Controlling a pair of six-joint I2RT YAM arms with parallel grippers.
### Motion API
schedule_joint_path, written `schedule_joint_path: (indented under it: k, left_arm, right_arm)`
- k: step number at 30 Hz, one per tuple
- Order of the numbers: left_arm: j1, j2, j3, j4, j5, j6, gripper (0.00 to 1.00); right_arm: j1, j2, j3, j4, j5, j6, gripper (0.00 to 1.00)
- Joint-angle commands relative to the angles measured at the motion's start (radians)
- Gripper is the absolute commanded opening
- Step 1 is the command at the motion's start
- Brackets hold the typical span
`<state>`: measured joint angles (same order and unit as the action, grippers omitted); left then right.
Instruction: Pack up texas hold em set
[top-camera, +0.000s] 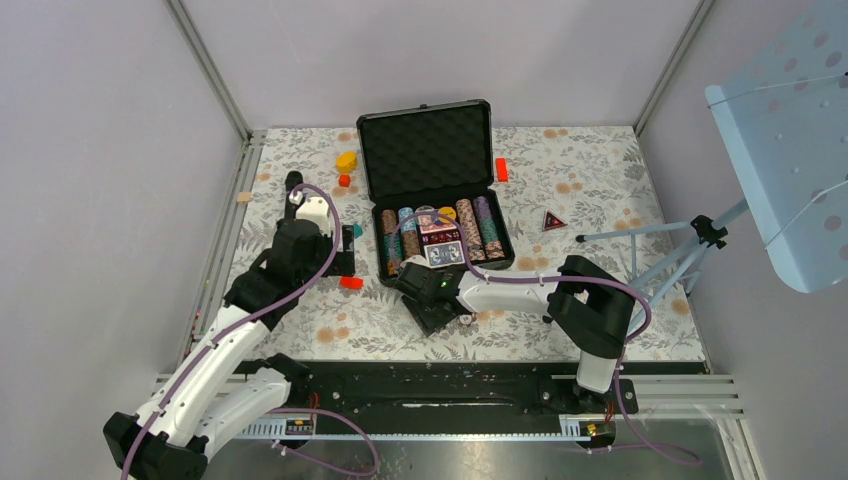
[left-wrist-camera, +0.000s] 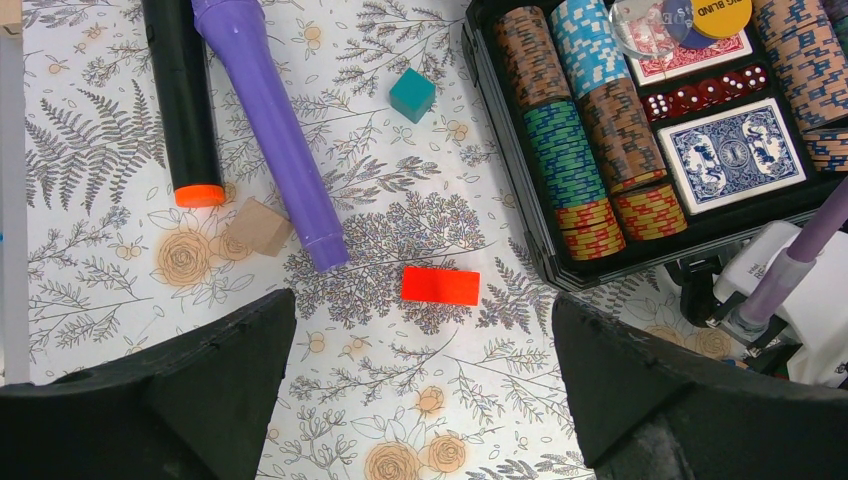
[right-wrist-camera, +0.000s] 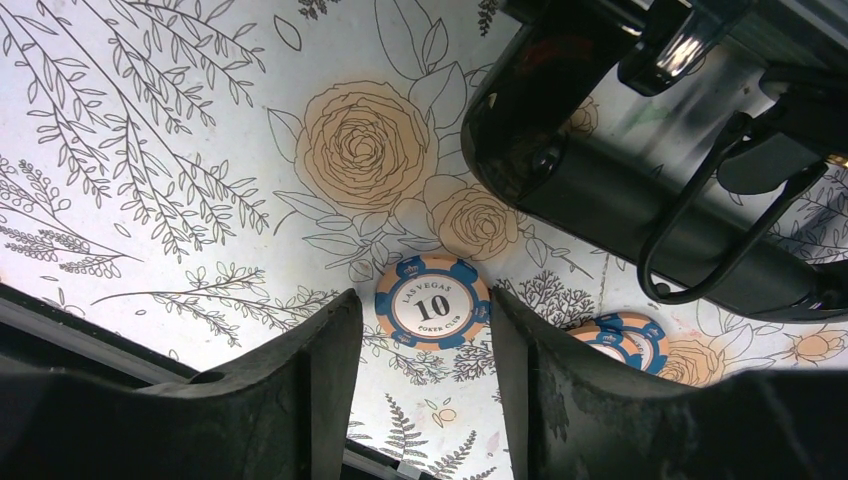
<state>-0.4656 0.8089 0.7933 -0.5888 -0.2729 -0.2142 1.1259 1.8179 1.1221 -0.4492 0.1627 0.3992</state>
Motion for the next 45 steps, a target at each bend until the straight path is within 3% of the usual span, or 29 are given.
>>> schedule_joint_path:
  k: [1, 10, 24, 33, 45]
  left_arm:
    - [0.004, 0.0, -0.001, 0.04, 0.01, -0.001, 0.99]
    - [0.004, 0.0, -0.002, 0.039, 0.009, -0.001, 0.99]
    - [0.004, 0.0, -0.002, 0.039, 0.009, -0.001, 0.99]
    - [0.004, -0.001, -0.001, 0.038, 0.008, -0.001, 0.99]
    - [0.005, -0.001, -0.001, 0.039, 0.008, -0.001, 0.99]
  right_arm:
    - [0.006, 0.004, -0.027, -0.04, -0.036, 0.003, 0.57]
    - [0.006, -0.002, -0.04, -0.04, -0.034, 0.002, 0.52]
    - [0.008, -0.017, -0.051, -0.042, -0.048, 0.003, 0.6]
    - [0.007, 0.0, -0.034, -0.043, -0.044, 0.002, 0.48]
    - [0.007, -0.059, 0.002, -0.075, 0.017, 0.012, 0.47]
